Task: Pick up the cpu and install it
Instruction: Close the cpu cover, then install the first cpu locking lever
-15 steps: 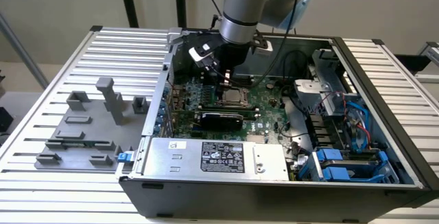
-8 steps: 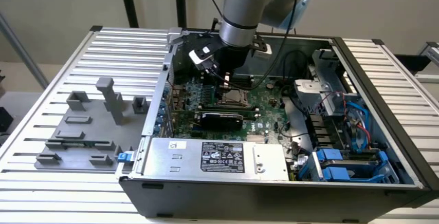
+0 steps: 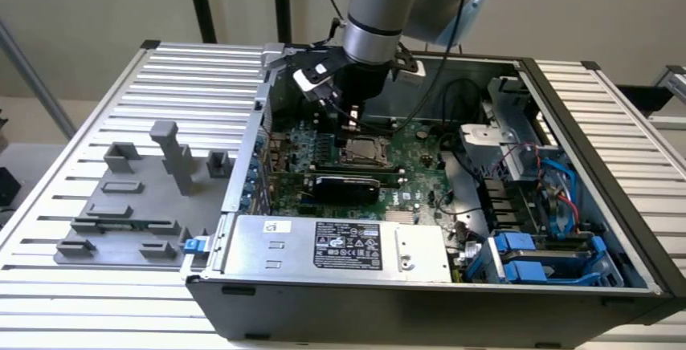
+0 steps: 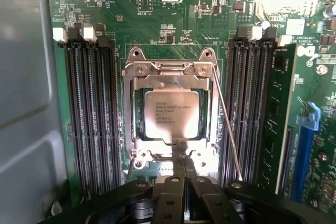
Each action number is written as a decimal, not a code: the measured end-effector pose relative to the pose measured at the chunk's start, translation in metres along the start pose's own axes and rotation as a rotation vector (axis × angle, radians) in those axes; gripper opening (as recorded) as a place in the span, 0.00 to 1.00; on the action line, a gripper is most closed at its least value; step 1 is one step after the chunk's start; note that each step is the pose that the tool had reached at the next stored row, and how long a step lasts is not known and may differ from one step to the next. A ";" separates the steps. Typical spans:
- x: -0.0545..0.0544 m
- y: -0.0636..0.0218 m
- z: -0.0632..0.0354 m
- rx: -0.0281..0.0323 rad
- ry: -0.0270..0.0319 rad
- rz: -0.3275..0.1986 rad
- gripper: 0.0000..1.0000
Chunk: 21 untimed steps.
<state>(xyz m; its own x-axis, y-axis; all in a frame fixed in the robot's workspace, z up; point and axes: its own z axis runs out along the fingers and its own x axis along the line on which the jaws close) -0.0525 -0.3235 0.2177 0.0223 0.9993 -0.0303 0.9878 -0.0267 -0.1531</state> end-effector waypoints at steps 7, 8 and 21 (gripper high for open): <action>0.000 -0.0155 -0.0021 0.0000 0.0001 0.000 0.11; 0.000 -0.0155 -0.0021 0.0001 0.0000 0.000 0.11; 0.000 -0.0156 -0.0021 0.0000 0.0000 0.000 0.11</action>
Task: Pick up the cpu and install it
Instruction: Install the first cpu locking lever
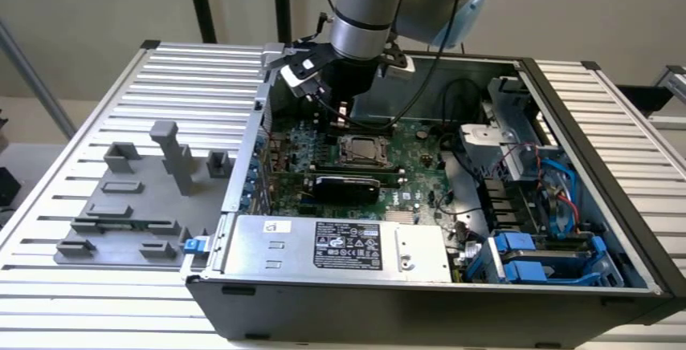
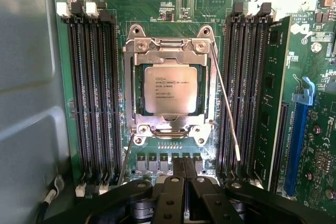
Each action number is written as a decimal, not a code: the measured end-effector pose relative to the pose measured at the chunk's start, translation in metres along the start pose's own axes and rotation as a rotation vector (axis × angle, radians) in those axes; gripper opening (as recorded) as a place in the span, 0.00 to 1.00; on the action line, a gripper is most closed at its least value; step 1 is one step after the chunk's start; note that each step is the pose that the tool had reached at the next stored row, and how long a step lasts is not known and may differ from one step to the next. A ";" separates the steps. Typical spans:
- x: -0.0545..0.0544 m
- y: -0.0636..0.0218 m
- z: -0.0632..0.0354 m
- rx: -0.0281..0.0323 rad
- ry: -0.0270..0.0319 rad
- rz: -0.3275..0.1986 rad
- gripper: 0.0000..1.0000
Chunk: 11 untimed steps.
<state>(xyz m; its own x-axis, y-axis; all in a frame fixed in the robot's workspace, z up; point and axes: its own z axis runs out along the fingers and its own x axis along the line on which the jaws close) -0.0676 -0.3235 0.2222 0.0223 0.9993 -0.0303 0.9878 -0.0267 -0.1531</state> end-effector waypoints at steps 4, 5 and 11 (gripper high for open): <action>0.000 -0.0081 -0.0017 0.0001 0.0000 0.000 0.11; 0.000 -0.0103 -0.0043 0.0001 0.0000 0.000 0.11; -0.002 -0.0202 -0.0272 0.0002 0.0028 0.001 0.11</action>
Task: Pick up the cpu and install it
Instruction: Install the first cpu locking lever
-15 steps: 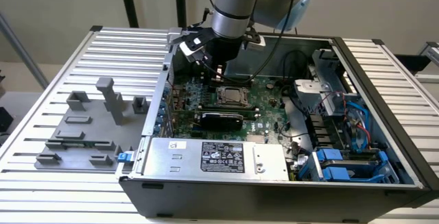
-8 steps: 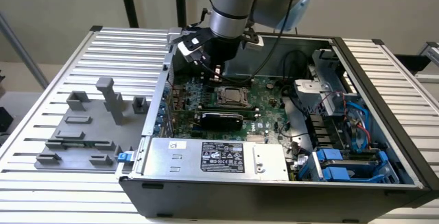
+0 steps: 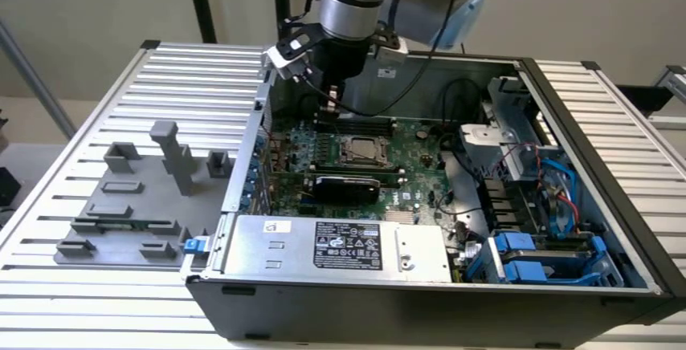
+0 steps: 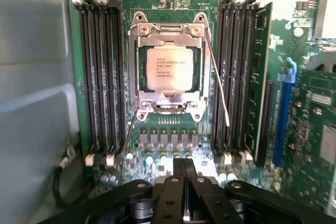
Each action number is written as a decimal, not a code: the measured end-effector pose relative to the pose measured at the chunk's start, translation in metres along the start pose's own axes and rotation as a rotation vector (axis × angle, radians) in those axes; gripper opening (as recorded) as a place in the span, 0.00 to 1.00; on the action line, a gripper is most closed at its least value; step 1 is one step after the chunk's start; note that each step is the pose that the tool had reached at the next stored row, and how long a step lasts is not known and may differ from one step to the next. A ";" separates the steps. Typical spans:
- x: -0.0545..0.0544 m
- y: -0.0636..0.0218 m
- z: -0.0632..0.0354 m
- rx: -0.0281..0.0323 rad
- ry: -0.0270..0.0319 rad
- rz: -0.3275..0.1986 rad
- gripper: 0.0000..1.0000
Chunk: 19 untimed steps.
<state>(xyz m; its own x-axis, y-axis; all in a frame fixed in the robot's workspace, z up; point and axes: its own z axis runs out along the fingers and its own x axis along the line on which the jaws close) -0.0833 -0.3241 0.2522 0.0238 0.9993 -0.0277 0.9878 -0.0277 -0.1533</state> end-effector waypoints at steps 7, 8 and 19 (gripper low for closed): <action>0.000 -0.0011 -0.0005 0.0023 0.0140 0.087 0.11; 0.000 -0.0011 -0.0001 0.0029 0.0168 0.105 0.11; -0.001 -0.0057 0.0017 0.0168 0.1274 0.174 0.11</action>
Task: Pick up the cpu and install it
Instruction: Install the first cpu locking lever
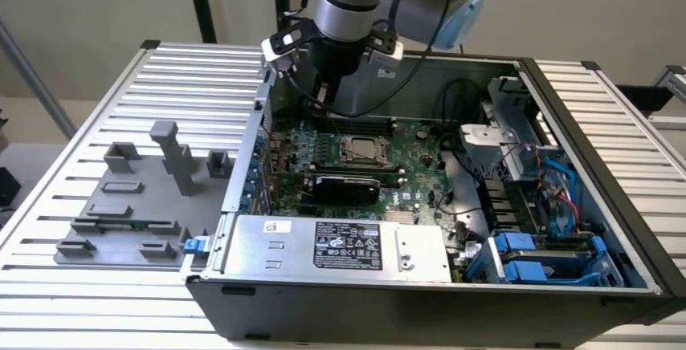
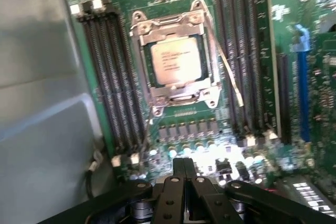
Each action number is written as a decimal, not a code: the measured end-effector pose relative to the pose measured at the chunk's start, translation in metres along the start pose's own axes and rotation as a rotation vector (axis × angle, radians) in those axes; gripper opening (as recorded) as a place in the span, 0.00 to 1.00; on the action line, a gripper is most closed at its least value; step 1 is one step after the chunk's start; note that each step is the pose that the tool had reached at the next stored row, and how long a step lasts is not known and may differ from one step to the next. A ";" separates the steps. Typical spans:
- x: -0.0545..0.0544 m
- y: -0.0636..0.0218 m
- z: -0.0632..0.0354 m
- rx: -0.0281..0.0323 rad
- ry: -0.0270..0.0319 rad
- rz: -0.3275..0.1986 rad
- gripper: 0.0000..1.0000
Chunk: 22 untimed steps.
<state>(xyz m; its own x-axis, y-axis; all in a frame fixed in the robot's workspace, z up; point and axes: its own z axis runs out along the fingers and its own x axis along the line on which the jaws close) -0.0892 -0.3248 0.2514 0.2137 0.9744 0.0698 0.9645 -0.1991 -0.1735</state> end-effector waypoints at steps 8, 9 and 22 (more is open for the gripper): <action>-0.004 -0.0032 0.0010 0.0161 0.0765 0.018 0.11; -0.004 -0.0030 0.0016 0.0147 0.0789 0.031 0.11; -0.005 -0.0021 0.0098 0.0038 0.1276 0.187 0.11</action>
<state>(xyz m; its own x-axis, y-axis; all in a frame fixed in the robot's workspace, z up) -0.0938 -0.3280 0.2418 0.4069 0.8994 0.1597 0.9057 -0.3744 -0.1988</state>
